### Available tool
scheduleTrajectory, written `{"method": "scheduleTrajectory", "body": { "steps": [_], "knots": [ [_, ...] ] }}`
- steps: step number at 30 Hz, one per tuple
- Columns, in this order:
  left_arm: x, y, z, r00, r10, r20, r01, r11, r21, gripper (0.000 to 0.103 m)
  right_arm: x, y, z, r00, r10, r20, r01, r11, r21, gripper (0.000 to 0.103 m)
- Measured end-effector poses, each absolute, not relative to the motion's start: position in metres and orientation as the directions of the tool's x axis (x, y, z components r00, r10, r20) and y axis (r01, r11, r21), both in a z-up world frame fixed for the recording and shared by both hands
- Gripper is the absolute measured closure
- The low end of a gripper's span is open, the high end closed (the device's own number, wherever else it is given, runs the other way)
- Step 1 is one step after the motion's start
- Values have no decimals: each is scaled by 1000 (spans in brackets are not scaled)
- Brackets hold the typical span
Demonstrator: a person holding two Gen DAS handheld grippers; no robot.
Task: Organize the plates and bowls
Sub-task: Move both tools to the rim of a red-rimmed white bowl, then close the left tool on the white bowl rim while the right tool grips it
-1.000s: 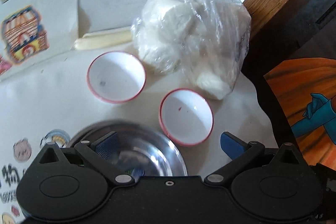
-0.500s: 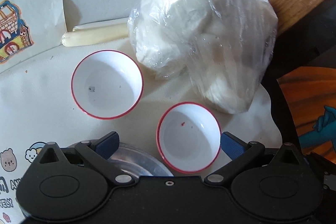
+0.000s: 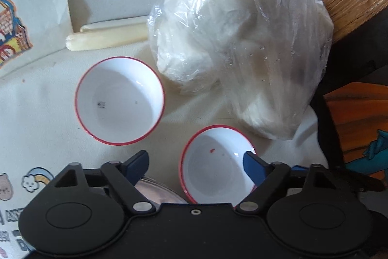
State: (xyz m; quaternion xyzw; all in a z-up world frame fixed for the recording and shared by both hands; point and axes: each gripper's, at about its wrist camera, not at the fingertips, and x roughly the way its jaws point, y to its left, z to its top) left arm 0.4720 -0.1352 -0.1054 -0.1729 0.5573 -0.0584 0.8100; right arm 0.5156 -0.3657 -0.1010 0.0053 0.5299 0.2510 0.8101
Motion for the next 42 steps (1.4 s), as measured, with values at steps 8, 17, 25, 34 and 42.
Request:
{"method": "scheduleTrajectory", "body": {
  "steps": [8,17,25,34,42],
  "knots": [
    [476,-132,-114,352,-340,-872,-107,911,-398,50,528,-350,-109,260,447,-856,-399,857,326,44],
    [476,-121,-123,326,-336,-884,-123,911,-392,71,530,-334,-112,246,446,-861,-422,849,319,75],
    [472,-116,-132,320,-317,-893,-202,898,-391,89,530,-335,-113,237,443,-865,-424,848,318,85],
    [451,-124,-110,345,-320,-882,-203,892,-403,89,524,-349,-98,243,473,-847,-425,837,346,86],
    [432,-128,-94,335,-356,-872,-215,873,-439,89,511,-372,-85,244,514,-823,-423,820,387,86]
  ]
}}
